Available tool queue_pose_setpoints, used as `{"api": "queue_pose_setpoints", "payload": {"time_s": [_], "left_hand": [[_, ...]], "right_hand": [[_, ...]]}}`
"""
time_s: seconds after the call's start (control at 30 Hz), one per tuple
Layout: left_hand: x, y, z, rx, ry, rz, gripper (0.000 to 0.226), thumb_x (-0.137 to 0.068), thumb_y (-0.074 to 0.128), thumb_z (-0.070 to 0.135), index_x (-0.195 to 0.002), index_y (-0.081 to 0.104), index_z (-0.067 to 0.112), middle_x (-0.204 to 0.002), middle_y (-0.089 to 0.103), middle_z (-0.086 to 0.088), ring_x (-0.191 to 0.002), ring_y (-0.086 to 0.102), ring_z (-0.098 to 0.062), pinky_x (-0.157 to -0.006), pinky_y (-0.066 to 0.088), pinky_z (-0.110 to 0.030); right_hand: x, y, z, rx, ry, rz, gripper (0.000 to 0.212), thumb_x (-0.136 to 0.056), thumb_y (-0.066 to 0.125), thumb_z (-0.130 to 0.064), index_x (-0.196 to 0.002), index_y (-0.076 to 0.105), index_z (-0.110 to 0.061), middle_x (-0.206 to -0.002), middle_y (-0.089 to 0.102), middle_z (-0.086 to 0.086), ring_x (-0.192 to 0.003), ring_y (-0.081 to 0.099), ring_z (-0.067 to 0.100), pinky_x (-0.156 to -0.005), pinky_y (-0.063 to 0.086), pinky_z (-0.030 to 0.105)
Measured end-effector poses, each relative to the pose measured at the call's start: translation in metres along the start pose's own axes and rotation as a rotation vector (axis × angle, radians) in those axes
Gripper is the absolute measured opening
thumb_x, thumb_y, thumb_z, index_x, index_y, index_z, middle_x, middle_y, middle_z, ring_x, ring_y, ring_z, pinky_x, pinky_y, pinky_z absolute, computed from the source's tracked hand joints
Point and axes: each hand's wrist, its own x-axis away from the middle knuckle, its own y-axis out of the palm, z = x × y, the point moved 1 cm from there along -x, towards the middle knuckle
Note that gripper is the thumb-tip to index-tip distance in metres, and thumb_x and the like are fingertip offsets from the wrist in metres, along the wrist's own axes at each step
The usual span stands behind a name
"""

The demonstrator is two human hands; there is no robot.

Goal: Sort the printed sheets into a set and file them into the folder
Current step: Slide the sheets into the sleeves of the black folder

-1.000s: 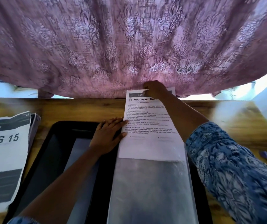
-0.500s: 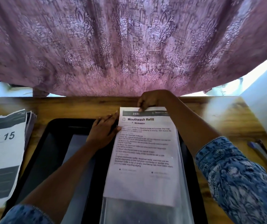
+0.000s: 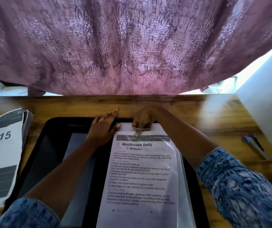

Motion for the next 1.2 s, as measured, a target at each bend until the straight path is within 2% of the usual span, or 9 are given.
{"api": "queue_pose_setpoints", "payload": {"time_s": [0.1,0.17,0.23,0.37,0.53,0.7,0.93,1.07,1.2], "left_hand": [[0.0,0.0,0.0,0.006,0.012,0.028,0.068,-0.089,0.019,0.063,-0.152,0.012,0.039,-0.149,0.043,-0.002,-0.142,0.029,-0.013,-0.11,0.019,-0.035],[0.001,0.0,0.0,0.008,0.011,0.037,0.068,-0.089,0.019,0.063,-0.152,0.014,0.039,-0.148,0.044,-0.002,-0.142,0.029,-0.013,-0.11,0.018,-0.033],[0.001,0.0,0.001,0.008,0.008,0.038,0.069,-0.088,0.018,0.064,-0.152,0.015,0.039,-0.148,0.044,-0.002,-0.142,0.028,-0.013,-0.11,0.017,-0.033],[0.0,0.002,0.0,0.012,-0.007,0.025,0.07,-0.087,0.016,0.066,-0.152,0.016,0.039,-0.149,0.042,-0.004,-0.143,0.026,-0.013,-0.114,0.016,-0.036],[-0.001,0.005,-0.002,0.006,-0.023,0.016,0.07,-0.087,0.016,0.067,-0.151,0.017,0.04,-0.15,0.042,-0.002,-0.143,0.026,-0.012,-0.115,0.014,-0.038],[-0.002,0.005,-0.003,0.016,-0.01,0.03,0.067,-0.089,0.02,0.064,-0.15,0.024,0.036,-0.149,0.043,-0.001,-0.141,0.03,-0.013,-0.115,0.014,-0.038],[-0.001,0.005,-0.003,0.016,-0.024,0.039,0.069,-0.088,0.02,0.065,-0.149,0.029,0.034,-0.147,0.045,-0.005,-0.141,0.032,-0.014,-0.115,0.014,-0.036],[-0.001,0.004,-0.002,0.014,-0.024,0.048,0.069,-0.088,0.02,0.065,-0.148,0.031,0.033,-0.147,0.045,-0.005,-0.14,0.033,-0.015,-0.114,0.015,-0.036],[-0.001,0.002,-0.002,0.009,-0.027,0.04,0.071,-0.086,0.019,0.067,-0.148,0.032,0.033,-0.148,0.045,-0.004,-0.141,0.033,-0.015,-0.115,0.014,-0.037]], "right_hand": [[0.008,0.001,0.01,-0.145,0.0,0.19,0.023,-0.093,0.06,-0.023,-0.105,0.065,-0.004,-0.078,0.063,0.006,-0.054,0.053,0.012,-0.05,0.047,0.021],[0.022,0.0,0.025,-0.317,-0.021,0.281,0.038,-0.095,0.051,-0.042,-0.095,0.067,-0.007,-0.067,0.062,0.001,-0.048,0.052,0.009,-0.049,0.044,0.019],[0.038,0.002,0.042,-0.275,-0.027,0.288,0.036,-0.092,0.054,-0.047,-0.09,0.067,-0.014,-0.058,0.06,-0.008,-0.051,0.051,0.008,-0.053,0.045,0.021],[0.051,0.006,0.067,-0.015,-0.016,0.311,0.014,-0.083,0.072,-0.024,-0.095,0.066,-0.021,-0.075,0.063,-0.01,-0.07,0.055,0.009,-0.061,0.047,0.021],[0.048,0.007,0.08,-0.142,-0.097,0.364,0.009,-0.082,0.072,-0.01,-0.083,0.067,-0.018,-0.061,0.062,-0.011,-0.055,0.053,0.004,-0.052,0.045,0.018],[0.042,-0.002,0.079,-0.025,-0.075,0.304,0.007,-0.088,0.066,-0.016,-0.082,0.063,-0.018,-0.067,0.054,0.003,-0.056,0.045,0.012,-0.052,0.038,0.023],[0.044,-0.006,0.072,0.034,0.033,0.274,0.009,-0.088,0.064,-0.009,-0.08,0.063,-0.014,-0.066,0.057,0.004,-0.054,0.046,0.013,-0.049,0.039,0.019],[0.06,-0.003,0.082,0.043,-0.05,0.294,0.014,-0.084,0.063,-0.003,-0.084,0.067,-0.016,-0.09,0.062,0.01,-0.071,0.05,0.016,-0.06,0.037,0.025],[0.074,0.005,0.091,-0.018,-0.095,0.322,0.017,-0.086,0.065,-0.006,-0.082,0.066,-0.022,-0.09,0.063,0.003,-0.079,0.054,0.011,-0.071,0.041,0.024]]}}
